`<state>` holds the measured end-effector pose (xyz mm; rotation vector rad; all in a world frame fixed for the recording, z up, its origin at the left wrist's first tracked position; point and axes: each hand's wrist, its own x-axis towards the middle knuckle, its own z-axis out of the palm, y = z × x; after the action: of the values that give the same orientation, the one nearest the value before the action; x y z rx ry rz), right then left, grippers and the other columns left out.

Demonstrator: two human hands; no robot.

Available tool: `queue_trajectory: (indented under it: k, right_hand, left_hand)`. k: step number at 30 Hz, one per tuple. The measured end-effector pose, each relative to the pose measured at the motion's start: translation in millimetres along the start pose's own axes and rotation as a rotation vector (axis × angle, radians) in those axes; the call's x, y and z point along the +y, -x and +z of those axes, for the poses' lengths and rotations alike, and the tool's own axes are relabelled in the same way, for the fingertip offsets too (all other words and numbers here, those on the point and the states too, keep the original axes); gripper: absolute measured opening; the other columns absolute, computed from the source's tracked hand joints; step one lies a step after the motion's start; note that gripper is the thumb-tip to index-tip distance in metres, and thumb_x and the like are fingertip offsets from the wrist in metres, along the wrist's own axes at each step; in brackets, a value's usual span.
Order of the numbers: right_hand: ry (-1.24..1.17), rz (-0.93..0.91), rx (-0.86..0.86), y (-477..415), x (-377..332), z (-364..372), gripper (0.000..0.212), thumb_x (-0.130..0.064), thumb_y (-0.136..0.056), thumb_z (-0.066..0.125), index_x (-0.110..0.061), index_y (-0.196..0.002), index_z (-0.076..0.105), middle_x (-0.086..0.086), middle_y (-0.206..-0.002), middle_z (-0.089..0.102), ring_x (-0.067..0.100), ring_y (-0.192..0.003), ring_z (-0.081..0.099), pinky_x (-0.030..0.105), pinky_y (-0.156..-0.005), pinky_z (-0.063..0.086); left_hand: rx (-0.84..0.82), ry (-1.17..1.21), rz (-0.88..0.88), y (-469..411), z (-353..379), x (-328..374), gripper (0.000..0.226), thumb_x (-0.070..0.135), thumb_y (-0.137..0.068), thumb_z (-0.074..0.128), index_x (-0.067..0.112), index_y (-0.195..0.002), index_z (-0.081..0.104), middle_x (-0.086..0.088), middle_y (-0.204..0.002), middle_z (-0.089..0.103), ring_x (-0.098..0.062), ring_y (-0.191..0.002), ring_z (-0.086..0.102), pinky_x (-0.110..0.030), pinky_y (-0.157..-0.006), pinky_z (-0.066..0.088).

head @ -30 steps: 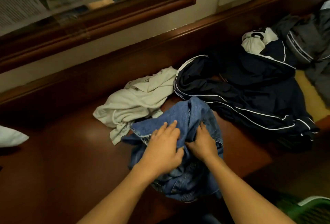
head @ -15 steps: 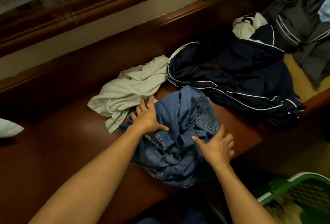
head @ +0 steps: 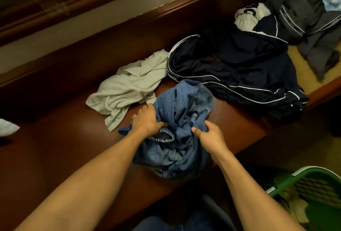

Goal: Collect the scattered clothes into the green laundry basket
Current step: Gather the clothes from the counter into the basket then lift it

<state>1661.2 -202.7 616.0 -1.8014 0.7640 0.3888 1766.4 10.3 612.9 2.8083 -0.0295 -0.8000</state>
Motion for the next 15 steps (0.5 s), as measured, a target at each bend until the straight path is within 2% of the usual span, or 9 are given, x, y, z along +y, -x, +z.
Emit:
queue_trajectory:
  k: [2, 5, 7, 9, 11, 12, 15]
  right_hand:
    - [-0.119, -0.017, -0.042, 7, -20, -1, 0.006, -0.032, -0.094, 0.066, -0.031, -0.098, 0.071, -0.007, -0.100, 0.074, 0.017, -0.094, 0.069, 0.047, -0.088, 0.058]
    - [-0.325, 0.009, -0.103, 13, -51, 1, 0.014, -0.035, -0.102, 0.056, -0.033, -0.112, 0.067, -0.009, -0.113, 0.072, 0.014, -0.105, 0.067, 0.039, -0.091, 0.056]
    - [-0.431, 0.025, -0.233, 13, -71, 3, 0.032, -0.049, -0.100, 0.053, -0.029, -0.124, 0.063, -0.010, -0.120, 0.069, 0.014, -0.112, 0.065, 0.035, -0.092, 0.053]
    - [-0.419, 0.065, -0.392, 9, -86, 10, 0.067, -0.072, -0.087, 0.057, -0.029, -0.139, 0.055, -0.012, -0.133, 0.063, 0.011, -0.121, 0.060, 0.037, -0.100, 0.049]
    - [-0.316, 0.100, -0.427, 1, -93, 27, 0.106, -0.087, -0.067, 0.064, -0.029, -0.153, 0.037, -0.010, -0.152, 0.046, 0.014, -0.135, 0.048, 0.041, -0.110, 0.041]
    - [-0.254, 0.122, -0.386, -1, -96, 36, 0.120, -0.091, -0.059, 0.065, -0.030, -0.156, 0.029, -0.007, -0.157, 0.038, 0.018, -0.140, 0.041, 0.043, -0.112, 0.038]
    - [-0.043, 0.196, -0.244, -10, -97, 59, 0.140, -0.095, -0.049, 0.065, -0.026, -0.158, 0.010, 0.005, -0.163, 0.015, 0.034, -0.148, 0.024, 0.054, -0.116, 0.032]
  left_hand:
    - [0.094, 0.053, -0.030, 8, 1, -1, 0.074, 0.057, -0.075, 0.076, 0.015, -0.127, 0.045, -0.012, -0.129, 0.054, -0.036, -0.120, 0.054, -0.052, -0.096, 0.047]
    - [0.321, 0.093, -0.052, 31, -5, 7, 0.055, 0.042, -0.082, 0.076, 0.011, -0.118, 0.047, -0.013, -0.118, 0.053, -0.039, -0.113, 0.054, -0.054, -0.092, 0.047]
    - [0.505, 0.040, -0.002, 49, -9, 18, 0.047, 0.037, -0.083, 0.075, 0.012, -0.112, 0.048, -0.012, -0.111, 0.052, -0.038, -0.106, 0.055, -0.054, -0.089, 0.046]
    - [0.595, -0.021, 0.119, 65, -10, 29, 0.039, 0.031, -0.083, 0.072, 0.013, -0.108, 0.048, -0.011, -0.109, 0.050, -0.036, -0.101, 0.053, -0.053, -0.085, 0.044]
    - [0.499, -0.014, 0.258, 72, 1, 35, 0.039, 0.024, -0.080, 0.069, 0.012, -0.113, 0.051, -0.011, -0.112, 0.048, -0.035, -0.102, 0.049, -0.049, -0.083, 0.042]
    - [0.413, 0.017, 0.311, 75, 9, 34, 0.048, 0.021, -0.077, 0.068, 0.011, -0.121, 0.052, -0.011, -0.117, 0.048, -0.036, -0.103, 0.049, -0.048, -0.084, 0.042]
    - [0.222, 0.126, 0.415, 84, 35, 23, 0.078, 0.020, -0.070, 0.063, 0.009, -0.145, 0.043, -0.014, -0.137, 0.046, -0.038, -0.115, 0.049, -0.049, -0.094, 0.046]
